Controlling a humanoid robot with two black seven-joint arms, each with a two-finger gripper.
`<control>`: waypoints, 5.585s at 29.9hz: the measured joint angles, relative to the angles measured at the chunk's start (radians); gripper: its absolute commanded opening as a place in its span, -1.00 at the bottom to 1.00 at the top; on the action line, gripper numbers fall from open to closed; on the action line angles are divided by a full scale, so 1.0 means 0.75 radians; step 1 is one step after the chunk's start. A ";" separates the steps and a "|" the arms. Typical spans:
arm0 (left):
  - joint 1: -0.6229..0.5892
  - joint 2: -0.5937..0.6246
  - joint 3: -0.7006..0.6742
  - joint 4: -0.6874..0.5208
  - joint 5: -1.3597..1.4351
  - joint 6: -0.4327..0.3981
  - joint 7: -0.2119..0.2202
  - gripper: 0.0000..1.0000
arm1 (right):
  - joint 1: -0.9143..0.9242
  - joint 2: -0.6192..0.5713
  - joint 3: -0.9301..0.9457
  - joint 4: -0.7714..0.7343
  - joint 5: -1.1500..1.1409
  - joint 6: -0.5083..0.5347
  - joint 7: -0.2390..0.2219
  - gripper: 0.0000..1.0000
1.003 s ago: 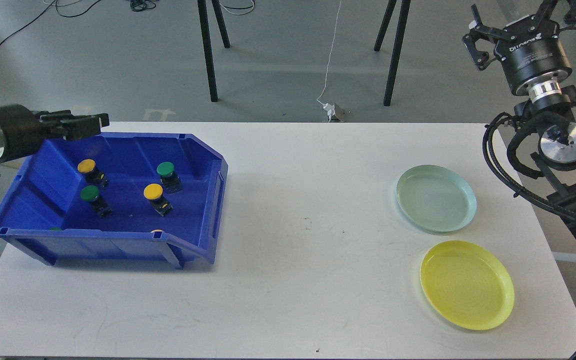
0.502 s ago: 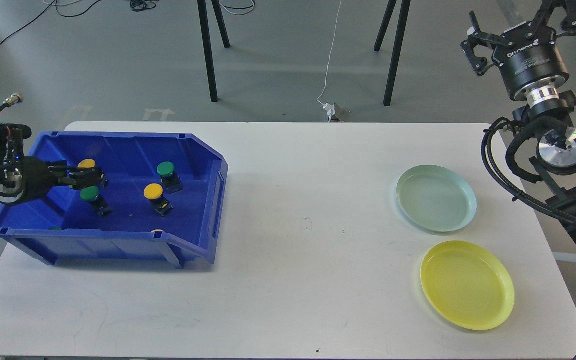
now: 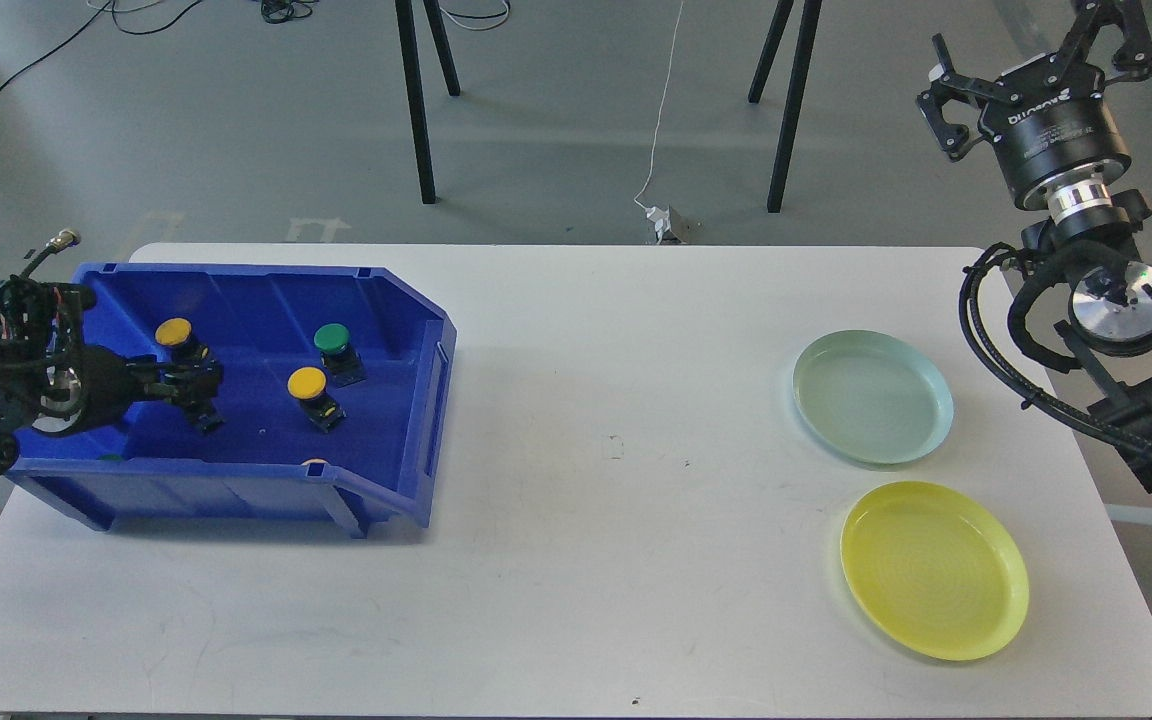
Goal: Pass button and place on color plate
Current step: 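Lower the left gripper into the bin and grasp a green-topped button, then lift the green button and raise it toward the right gripper, then grasp the green button with the right gripper and release left, then lower the green button onto the pale green plate with right gripper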
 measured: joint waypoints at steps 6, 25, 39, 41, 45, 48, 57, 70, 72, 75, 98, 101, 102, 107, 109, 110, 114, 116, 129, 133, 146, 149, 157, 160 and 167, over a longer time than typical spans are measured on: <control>0.005 -0.036 0.000 0.051 0.002 0.000 -0.006 0.63 | 0.000 0.000 0.001 -0.023 -0.006 0.000 -0.001 0.99; 0.005 -0.117 0.001 0.236 -0.008 0.000 -0.074 -0.27 | 0.000 0.008 0.002 -0.058 -0.006 0.001 0.001 0.99; -0.011 -0.003 -0.003 0.022 -0.011 -0.007 -0.117 -0.33 | 0.002 -0.001 0.002 -0.064 -0.006 0.001 0.001 0.99; -0.014 0.047 -0.005 -0.030 -0.011 -0.008 -0.116 -0.33 | 0.002 -0.002 0.002 -0.064 -0.006 0.001 0.000 0.99; -0.022 0.142 -0.009 -0.116 -0.011 -0.010 -0.117 -0.33 | 0.002 -0.002 0.002 -0.064 -0.006 0.001 -0.001 0.99; -0.026 0.240 -0.016 -0.223 -0.011 -0.012 -0.118 -0.33 | 0.002 -0.003 0.002 -0.064 -0.006 0.001 -0.001 0.99; -0.170 0.565 -0.085 -0.743 -0.051 -0.027 -0.110 -0.33 | 0.001 -0.004 -0.001 -0.051 -0.006 0.009 -0.005 0.99; -0.226 0.096 -0.420 -0.727 -0.630 0.016 -0.110 -0.38 | -0.009 -0.221 -0.207 0.236 -0.118 -0.049 -0.017 0.99; -0.225 -0.036 -0.425 -0.645 -0.645 0.077 -0.118 -0.38 | -0.017 -0.248 -0.224 0.308 -0.123 -0.072 -0.017 0.98; -0.224 -0.202 -0.430 -0.549 -0.652 0.166 -0.136 -0.39 | -0.043 -0.257 -0.248 0.407 -0.138 -0.115 -0.019 0.98; -0.210 -0.576 -0.421 -0.480 -0.643 0.287 -0.145 -0.42 | -0.028 0.067 -0.395 0.622 -0.460 -0.313 -0.053 0.73; -0.210 -0.576 -0.422 -0.487 -0.643 0.287 -0.144 -0.42 | -0.002 0.105 -0.400 0.599 -0.460 -0.313 -0.067 0.57; -0.210 -0.576 -0.424 -0.487 -0.643 0.287 -0.144 -0.42 | 0.003 0.114 -0.404 0.593 -0.460 -0.314 -0.069 0.52; -0.210 -0.577 -0.429 -0.488 -0.643 0.287 -0.143 -0.42 | 0.013 0.125 -0.413 0.582 -0.460 -0.313 -0.072 0.06; -0.210 -0.577 -0.430 -0.488 -0.643 0.287 -0.143 -0.42 | 0.018 0.125 -0.414 0.582 -0.460 -0.311 -0.076 -0.23; -0.210 -0.577 -0.431 -0.488 -0.643 0.287 -0.143 -0.41 | 0.019 0.125 -0.414 0.582 -0.460 -0.311 -0.084 -0.29; -0.210 -0.573 -0.432 -0.488 -0.643 0.287 -0.143 -0.39 | 0.023 0.127 -0.409 0.580 -0.460 -0.311 -0.126 -0.45; -0.210 -0.573 -0.432 -0.488 -0.643 0.287 -0.142 -0.34 | 0.023 0.130 -0.406 0.580 -0.460 -0.310 -0.132 -0.46; -0.213 -0.579 -0.430 -0.489 -0.645 0.284 -0.152 0.53 | 0.021 0.136 -0.384 0.578 -0.460 -0.313 -0.138 -0.46; -0.213 -0.580 -0.438 -0.490 -0.649 0.284 -0.185 0.84 | 0.022 0.130 -0.383 0.586 -0.457 -0.313 -0.138 -0.46; -0.206 -0.584 -0.540 -0.372 -1.140 0.242 -0.295 0.99 | -0.168 -0.304 -0.323 0.681 -0.453 -0.295 -0.153 -0.44; -0.206 -0.582 -0.553 -0.337 -1.340 0.197 -0.292 0.99 | -0.275 -0.416 -0.327 0.668 -0.456 -0.293 -0.179 -0.44; -0.210 -0.585 -0.572 -0.225 -1.775 0.123 -0.283 0.99 | -0.453 -0.474 -0.337 0.420 -0.458 -0.287 -0.232 -0.44; -0.216 -0.585 -0.572 -0.214 -1.823 0.122 -0.283 0.99 | -0.463 -0.414 -0.352 0.304 -0.456 -0.271 -0.252 -0.44; -0.221 -0.580 -0.570 -0.212 -1.833 0.121 -0.282 0.99 | -0.437 -0.217 -0.395 0.059 -0.458 -0.250 -0.306 -0.35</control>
